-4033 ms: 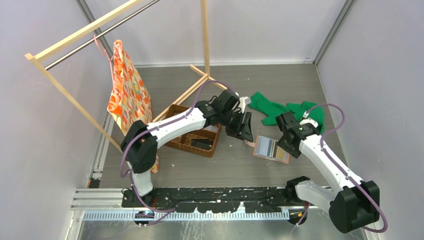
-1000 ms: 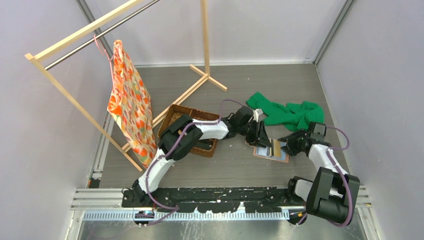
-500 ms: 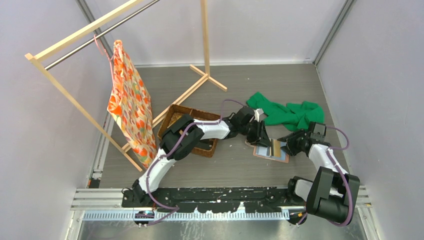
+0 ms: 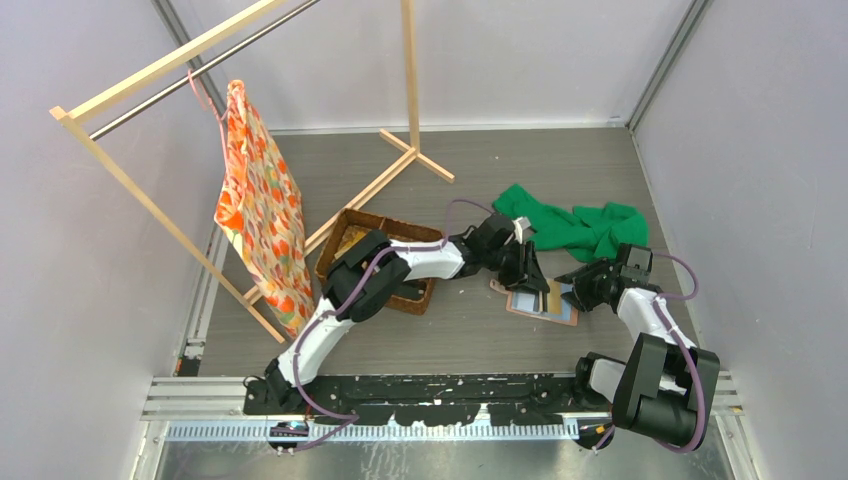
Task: Take the credit cards out of the card holder
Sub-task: Remove the credit card from the card holder.
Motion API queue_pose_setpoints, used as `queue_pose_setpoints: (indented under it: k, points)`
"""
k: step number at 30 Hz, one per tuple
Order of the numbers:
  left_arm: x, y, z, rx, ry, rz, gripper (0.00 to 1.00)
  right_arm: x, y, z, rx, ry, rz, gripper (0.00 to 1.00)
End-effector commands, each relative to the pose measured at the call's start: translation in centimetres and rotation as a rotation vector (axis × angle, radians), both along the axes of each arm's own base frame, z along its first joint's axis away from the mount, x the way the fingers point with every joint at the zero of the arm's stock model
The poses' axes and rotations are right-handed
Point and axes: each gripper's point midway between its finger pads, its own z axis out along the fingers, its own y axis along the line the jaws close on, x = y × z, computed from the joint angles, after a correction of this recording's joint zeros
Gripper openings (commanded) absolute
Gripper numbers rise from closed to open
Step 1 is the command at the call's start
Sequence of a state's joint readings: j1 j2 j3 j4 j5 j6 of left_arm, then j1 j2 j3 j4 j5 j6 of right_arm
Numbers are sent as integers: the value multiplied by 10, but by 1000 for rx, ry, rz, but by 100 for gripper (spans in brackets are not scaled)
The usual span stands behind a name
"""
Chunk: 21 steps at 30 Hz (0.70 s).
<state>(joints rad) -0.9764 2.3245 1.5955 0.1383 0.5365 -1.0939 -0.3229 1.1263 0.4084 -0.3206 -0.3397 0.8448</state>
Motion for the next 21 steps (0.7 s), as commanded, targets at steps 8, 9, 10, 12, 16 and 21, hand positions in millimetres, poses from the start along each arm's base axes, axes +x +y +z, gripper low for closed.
queue_pose_setpoints:
  k: [8,9,10,12,16,21]
  points:
    - [-7,2,-41,98,59,48,32,-47,14,-33,41,198,20,48]
    - [-7,2,-42,99,61,49,29,-46,14,-32,41,198,20,48]
    - [-7,2,-41,97,62,49,26,-46,14,-32,41,198,19,48]
    - [-7,1,-42,95,64,50,20,-47,14,-33,41,199,18,48]
    - [-7,1,-41,96,66,49,4,-47,14,-33,40,199,17,48]
    - [-7,8,-40,113,63,50,0,-47,14,-33,39,201,16,48]
